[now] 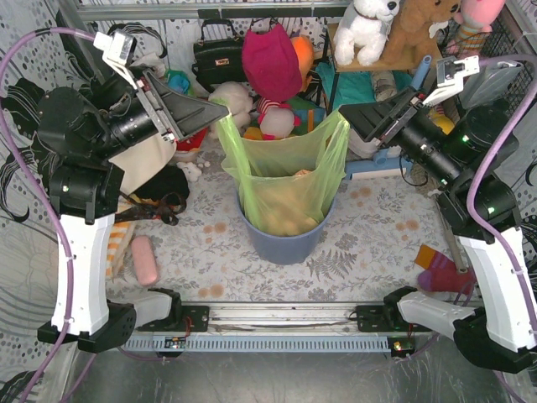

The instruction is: Tie the trash bag

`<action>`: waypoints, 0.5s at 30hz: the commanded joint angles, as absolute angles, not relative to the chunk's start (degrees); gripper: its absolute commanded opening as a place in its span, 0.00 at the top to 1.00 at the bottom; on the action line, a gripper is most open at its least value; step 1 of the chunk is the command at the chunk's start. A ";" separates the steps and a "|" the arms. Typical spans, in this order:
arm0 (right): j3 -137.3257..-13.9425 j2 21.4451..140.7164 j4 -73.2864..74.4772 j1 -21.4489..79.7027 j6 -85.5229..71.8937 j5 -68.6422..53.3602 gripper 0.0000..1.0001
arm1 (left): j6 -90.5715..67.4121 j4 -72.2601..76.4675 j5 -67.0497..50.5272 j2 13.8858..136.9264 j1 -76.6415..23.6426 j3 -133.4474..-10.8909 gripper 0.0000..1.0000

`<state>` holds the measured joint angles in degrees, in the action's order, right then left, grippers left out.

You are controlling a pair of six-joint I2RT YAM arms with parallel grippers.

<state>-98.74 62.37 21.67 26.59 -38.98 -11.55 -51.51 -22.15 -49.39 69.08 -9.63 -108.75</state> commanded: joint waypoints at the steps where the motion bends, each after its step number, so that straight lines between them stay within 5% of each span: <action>1: -99.59 60.68 22.30 26.63 -39.21 -12.50 0.51 | -47.05 -26.44 -46.68 69.70 -9.37 -114.28 0.25; 8: -99.28 60.42 22.67 26.56 -39.80 -12.55 0.62 | -45.07 -28.86 -43.59 70.70 -9.34 -117.26 0.24; 15: -100.13 60.97 22.06 26.63 -40.38 -13.56 0.87 | -48.96 -23.80 -45.27 73.59 -9.25 -122.22 0.25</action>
<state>-98.74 60.97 23.09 26.59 -39.70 -12.19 -46.65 -29.04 -44.71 72.64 -9.63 -119.83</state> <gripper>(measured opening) 0.187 0.756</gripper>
